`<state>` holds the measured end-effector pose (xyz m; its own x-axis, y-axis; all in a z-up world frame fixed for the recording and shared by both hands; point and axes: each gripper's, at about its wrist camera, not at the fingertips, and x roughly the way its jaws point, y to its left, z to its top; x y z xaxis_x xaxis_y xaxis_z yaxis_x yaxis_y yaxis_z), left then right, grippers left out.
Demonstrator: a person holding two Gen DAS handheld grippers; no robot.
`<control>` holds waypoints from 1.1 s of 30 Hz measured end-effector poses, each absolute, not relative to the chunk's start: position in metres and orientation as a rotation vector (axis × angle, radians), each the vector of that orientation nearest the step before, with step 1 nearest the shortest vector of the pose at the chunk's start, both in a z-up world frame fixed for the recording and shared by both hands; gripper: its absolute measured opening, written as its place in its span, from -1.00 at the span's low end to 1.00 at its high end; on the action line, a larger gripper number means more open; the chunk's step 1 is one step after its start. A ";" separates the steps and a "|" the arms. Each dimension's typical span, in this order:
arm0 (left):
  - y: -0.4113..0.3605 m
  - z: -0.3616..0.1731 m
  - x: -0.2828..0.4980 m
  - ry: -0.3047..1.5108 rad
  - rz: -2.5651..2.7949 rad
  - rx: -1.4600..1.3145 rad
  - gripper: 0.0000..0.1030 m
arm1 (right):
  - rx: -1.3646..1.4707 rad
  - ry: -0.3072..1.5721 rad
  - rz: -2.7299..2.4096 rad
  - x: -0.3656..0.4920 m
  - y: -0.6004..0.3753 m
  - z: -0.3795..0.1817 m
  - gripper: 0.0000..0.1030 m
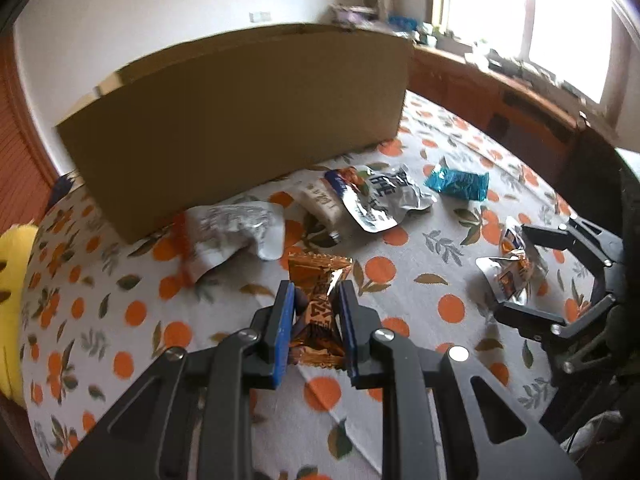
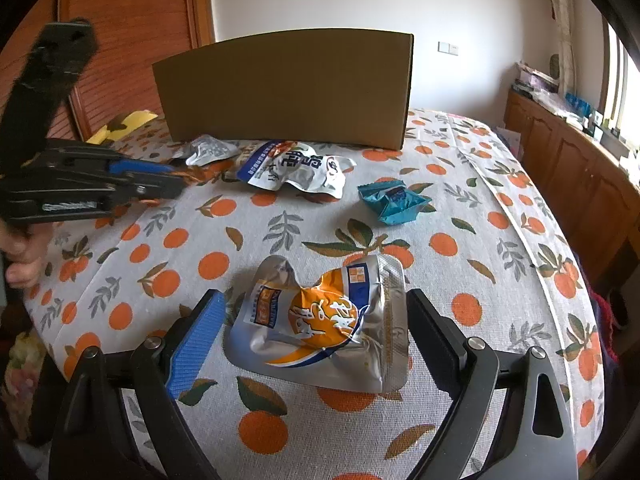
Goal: Organize snacks
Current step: 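Close the left tool on the orange jerky pouch while the right tool grasps the silver-orange bag, then lift the orange pouch with the left tool while the right tool lifts the silver bag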
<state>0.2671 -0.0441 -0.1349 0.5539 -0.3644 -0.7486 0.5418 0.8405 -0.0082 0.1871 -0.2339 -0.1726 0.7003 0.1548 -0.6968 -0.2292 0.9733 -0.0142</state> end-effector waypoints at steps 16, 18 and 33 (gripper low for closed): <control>-0.014 -0.118 0.219 0.780 -0.492 0.140 -0.62 | -0.111 0.801 0.152 0.194 -0.232 -0.173 0.86; -0.014 -0.116 0.215 0.774 -0.493 0.137 -0.62 | -0.107 0.801 0.149 0.194 -0.232 -0.174 0.86; -0.015 -0.108 0.197 0.742 -0.488 0.118 -0.61 | -0.067 0.815 0.165 0.187 -0.239 -0.167 0.61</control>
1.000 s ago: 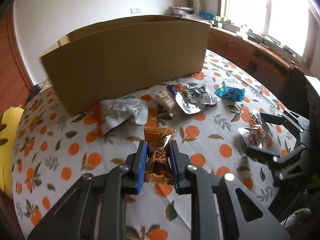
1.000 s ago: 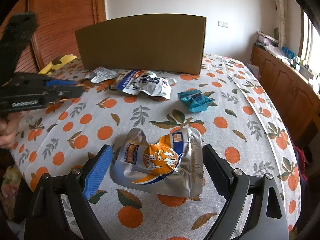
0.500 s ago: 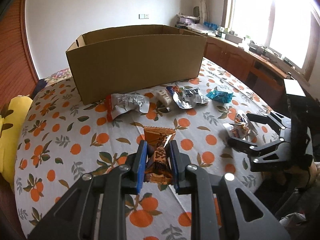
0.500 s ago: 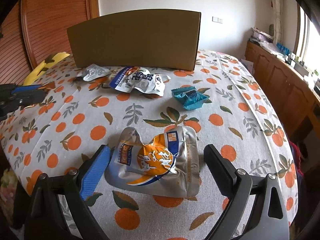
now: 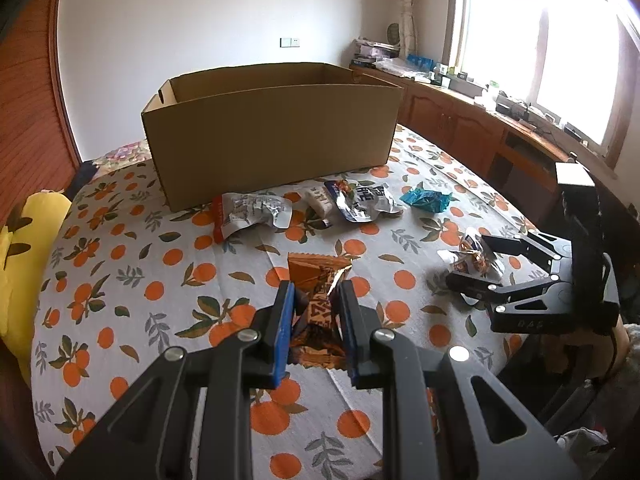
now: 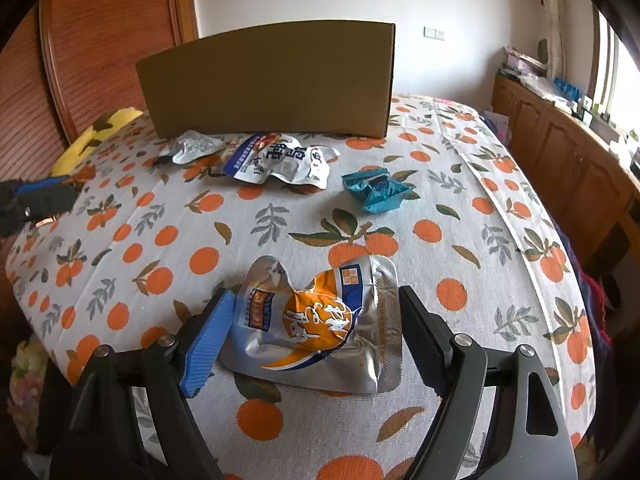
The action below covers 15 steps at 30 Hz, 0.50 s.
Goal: Organize snacks
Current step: 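Lift the orange pouch with the left tool while the right tool lifts the silver bag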
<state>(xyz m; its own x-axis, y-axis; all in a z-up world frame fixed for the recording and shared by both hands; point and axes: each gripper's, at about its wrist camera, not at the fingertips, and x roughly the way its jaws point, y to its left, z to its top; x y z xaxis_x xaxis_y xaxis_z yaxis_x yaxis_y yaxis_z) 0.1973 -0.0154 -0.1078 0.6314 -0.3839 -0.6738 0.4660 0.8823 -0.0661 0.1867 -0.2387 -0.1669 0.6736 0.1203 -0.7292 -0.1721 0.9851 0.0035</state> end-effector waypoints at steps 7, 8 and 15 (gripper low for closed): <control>-0.019 -0.113 0.199 0.746 -0.489 0.105 -0.61 | -0.058 0.794 0.174 0.183 -0.240 -0.158 0.61; -0.019 -0.113 0.199 0.746 -0.490 0.105 -0.61 | -0.057 0.790 0.176 0.182 -0.239 -0.156 0.61; -0.022 -0.114 0.199 0.733 -0.489 0.094 -0.61 | -0.045 0.764 0.199 0.177 -0.236 -0.143 0.62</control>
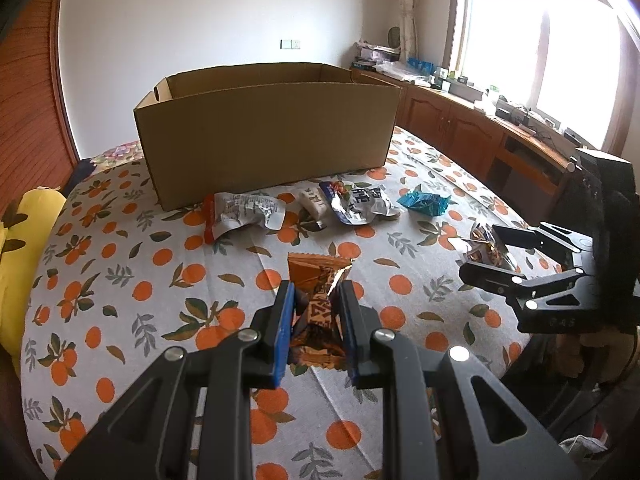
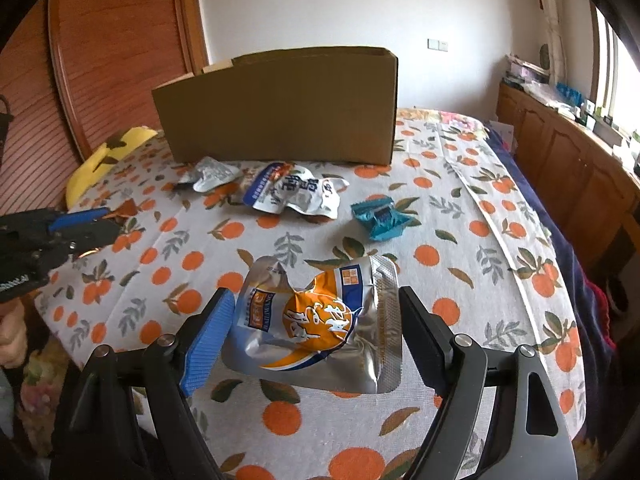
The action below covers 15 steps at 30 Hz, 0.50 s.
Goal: Organize snacks
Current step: 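Lift the orange pouch with the left tool while the right tool lifts the silver bag, then carry both packets over the box and open both tools to drop them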
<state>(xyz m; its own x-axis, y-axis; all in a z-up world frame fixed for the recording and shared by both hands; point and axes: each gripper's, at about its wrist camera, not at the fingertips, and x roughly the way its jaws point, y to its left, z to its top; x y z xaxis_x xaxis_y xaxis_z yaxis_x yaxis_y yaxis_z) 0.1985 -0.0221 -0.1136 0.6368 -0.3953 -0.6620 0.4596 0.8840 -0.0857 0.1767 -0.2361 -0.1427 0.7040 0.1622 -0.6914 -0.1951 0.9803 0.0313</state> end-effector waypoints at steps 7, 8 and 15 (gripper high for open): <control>-0.024 -0.115 0.203 0.733 -0.488 0.085 -0.61 | -0.053 0.756 0.210 0.176 -0.233 -0.143 0.62; -0.025 -0.115 0.203 0.731 -0.489 0.085 -0.61 | -0.052 0.753 0.207 0.176 -0.233 -0.143 0.62; -0.025 -0.096 0.214 0.690 -0.485 0.082 -0.61 | -0.047 0.702 0.239 0.180 -0.233 -0.119 0.62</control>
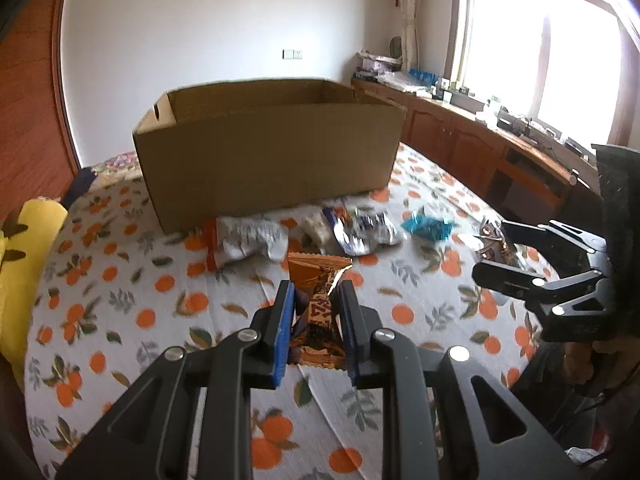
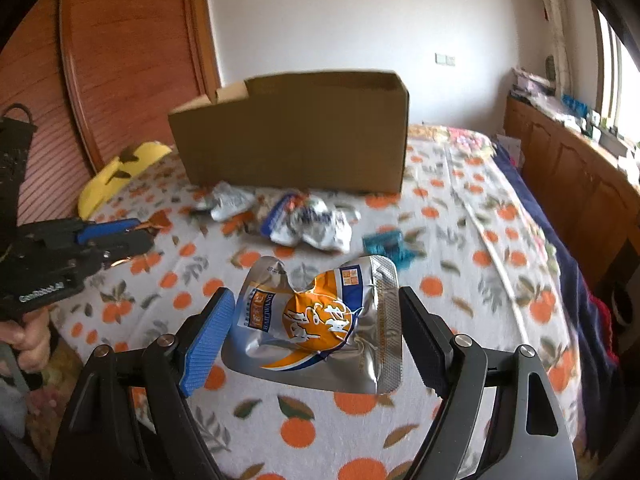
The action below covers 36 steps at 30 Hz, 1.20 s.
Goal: Organize snacks
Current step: 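Carry both packets over the box and open both tools to drop them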
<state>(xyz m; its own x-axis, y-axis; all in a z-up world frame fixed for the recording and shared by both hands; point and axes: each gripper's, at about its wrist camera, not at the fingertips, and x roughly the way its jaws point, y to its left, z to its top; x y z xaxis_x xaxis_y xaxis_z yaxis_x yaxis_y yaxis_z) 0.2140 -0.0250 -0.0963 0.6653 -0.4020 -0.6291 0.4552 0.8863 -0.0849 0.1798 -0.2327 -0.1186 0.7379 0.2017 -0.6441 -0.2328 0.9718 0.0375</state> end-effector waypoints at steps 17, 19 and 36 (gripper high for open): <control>-0.015 -0.024 0.304 0.507 -0.457 0.066 -0.61 | -0.126 0.548 0.318 0.264 -0.218 -0.042 0.62; -0.015 -0.024 0.317 0.497 -0.451 0.068 -0.61 | -0.130 0.551 0.340 0.280 -0.215 -0.038 0.62; 0.004 -0.047 0.403 0.492 -0.360 -0.009 -0.60 | -0.116 0.514 0.400 0.377 -0.196 -0.051 0.62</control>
<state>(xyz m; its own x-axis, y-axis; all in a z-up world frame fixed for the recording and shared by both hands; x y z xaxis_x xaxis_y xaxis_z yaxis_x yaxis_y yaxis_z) 0.4035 0.0041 -0.0470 0.8202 -0.3399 -0.4602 0.3358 0.9373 -0.0938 0.3774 -0.1961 -0.0509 0.7954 0.3430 -0.4996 -0.4005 0.9163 -0.0086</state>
